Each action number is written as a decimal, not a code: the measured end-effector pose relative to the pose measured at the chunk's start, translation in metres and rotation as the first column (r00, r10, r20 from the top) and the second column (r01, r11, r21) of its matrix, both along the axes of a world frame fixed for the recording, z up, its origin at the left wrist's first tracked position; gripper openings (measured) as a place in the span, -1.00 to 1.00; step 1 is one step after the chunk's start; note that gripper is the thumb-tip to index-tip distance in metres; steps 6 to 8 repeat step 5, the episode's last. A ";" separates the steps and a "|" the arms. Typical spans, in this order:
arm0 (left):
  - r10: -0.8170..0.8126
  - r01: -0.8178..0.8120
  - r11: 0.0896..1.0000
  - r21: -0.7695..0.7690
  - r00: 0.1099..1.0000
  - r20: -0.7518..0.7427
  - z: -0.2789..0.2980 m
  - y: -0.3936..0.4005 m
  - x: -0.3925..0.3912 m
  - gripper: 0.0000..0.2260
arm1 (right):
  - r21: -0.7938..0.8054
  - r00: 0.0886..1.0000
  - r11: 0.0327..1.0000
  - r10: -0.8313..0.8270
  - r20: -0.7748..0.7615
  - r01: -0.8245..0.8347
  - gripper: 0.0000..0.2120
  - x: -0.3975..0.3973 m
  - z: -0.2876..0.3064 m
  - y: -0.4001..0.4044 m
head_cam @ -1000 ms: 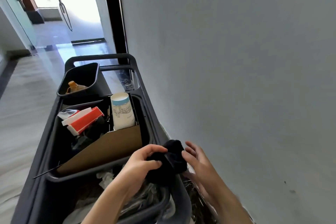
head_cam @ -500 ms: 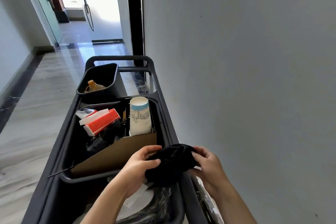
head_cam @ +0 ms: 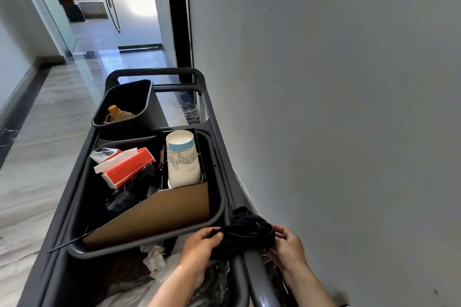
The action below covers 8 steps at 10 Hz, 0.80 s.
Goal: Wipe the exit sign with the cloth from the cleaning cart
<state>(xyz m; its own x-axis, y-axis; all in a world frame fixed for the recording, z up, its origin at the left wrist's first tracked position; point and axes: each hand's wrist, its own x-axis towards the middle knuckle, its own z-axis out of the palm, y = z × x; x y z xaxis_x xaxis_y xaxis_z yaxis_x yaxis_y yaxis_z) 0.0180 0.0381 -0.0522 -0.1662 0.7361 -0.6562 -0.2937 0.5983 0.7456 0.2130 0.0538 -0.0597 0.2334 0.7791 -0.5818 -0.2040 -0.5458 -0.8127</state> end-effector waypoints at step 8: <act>-0.080 0.106 0.990 0.092 0.964 -0.253 0.033 -0.014 -0.012 -0.81 | 0.131 0.996 0.989 0.061 0.064 -0.069 -0.76 0.020 0.019 -0.014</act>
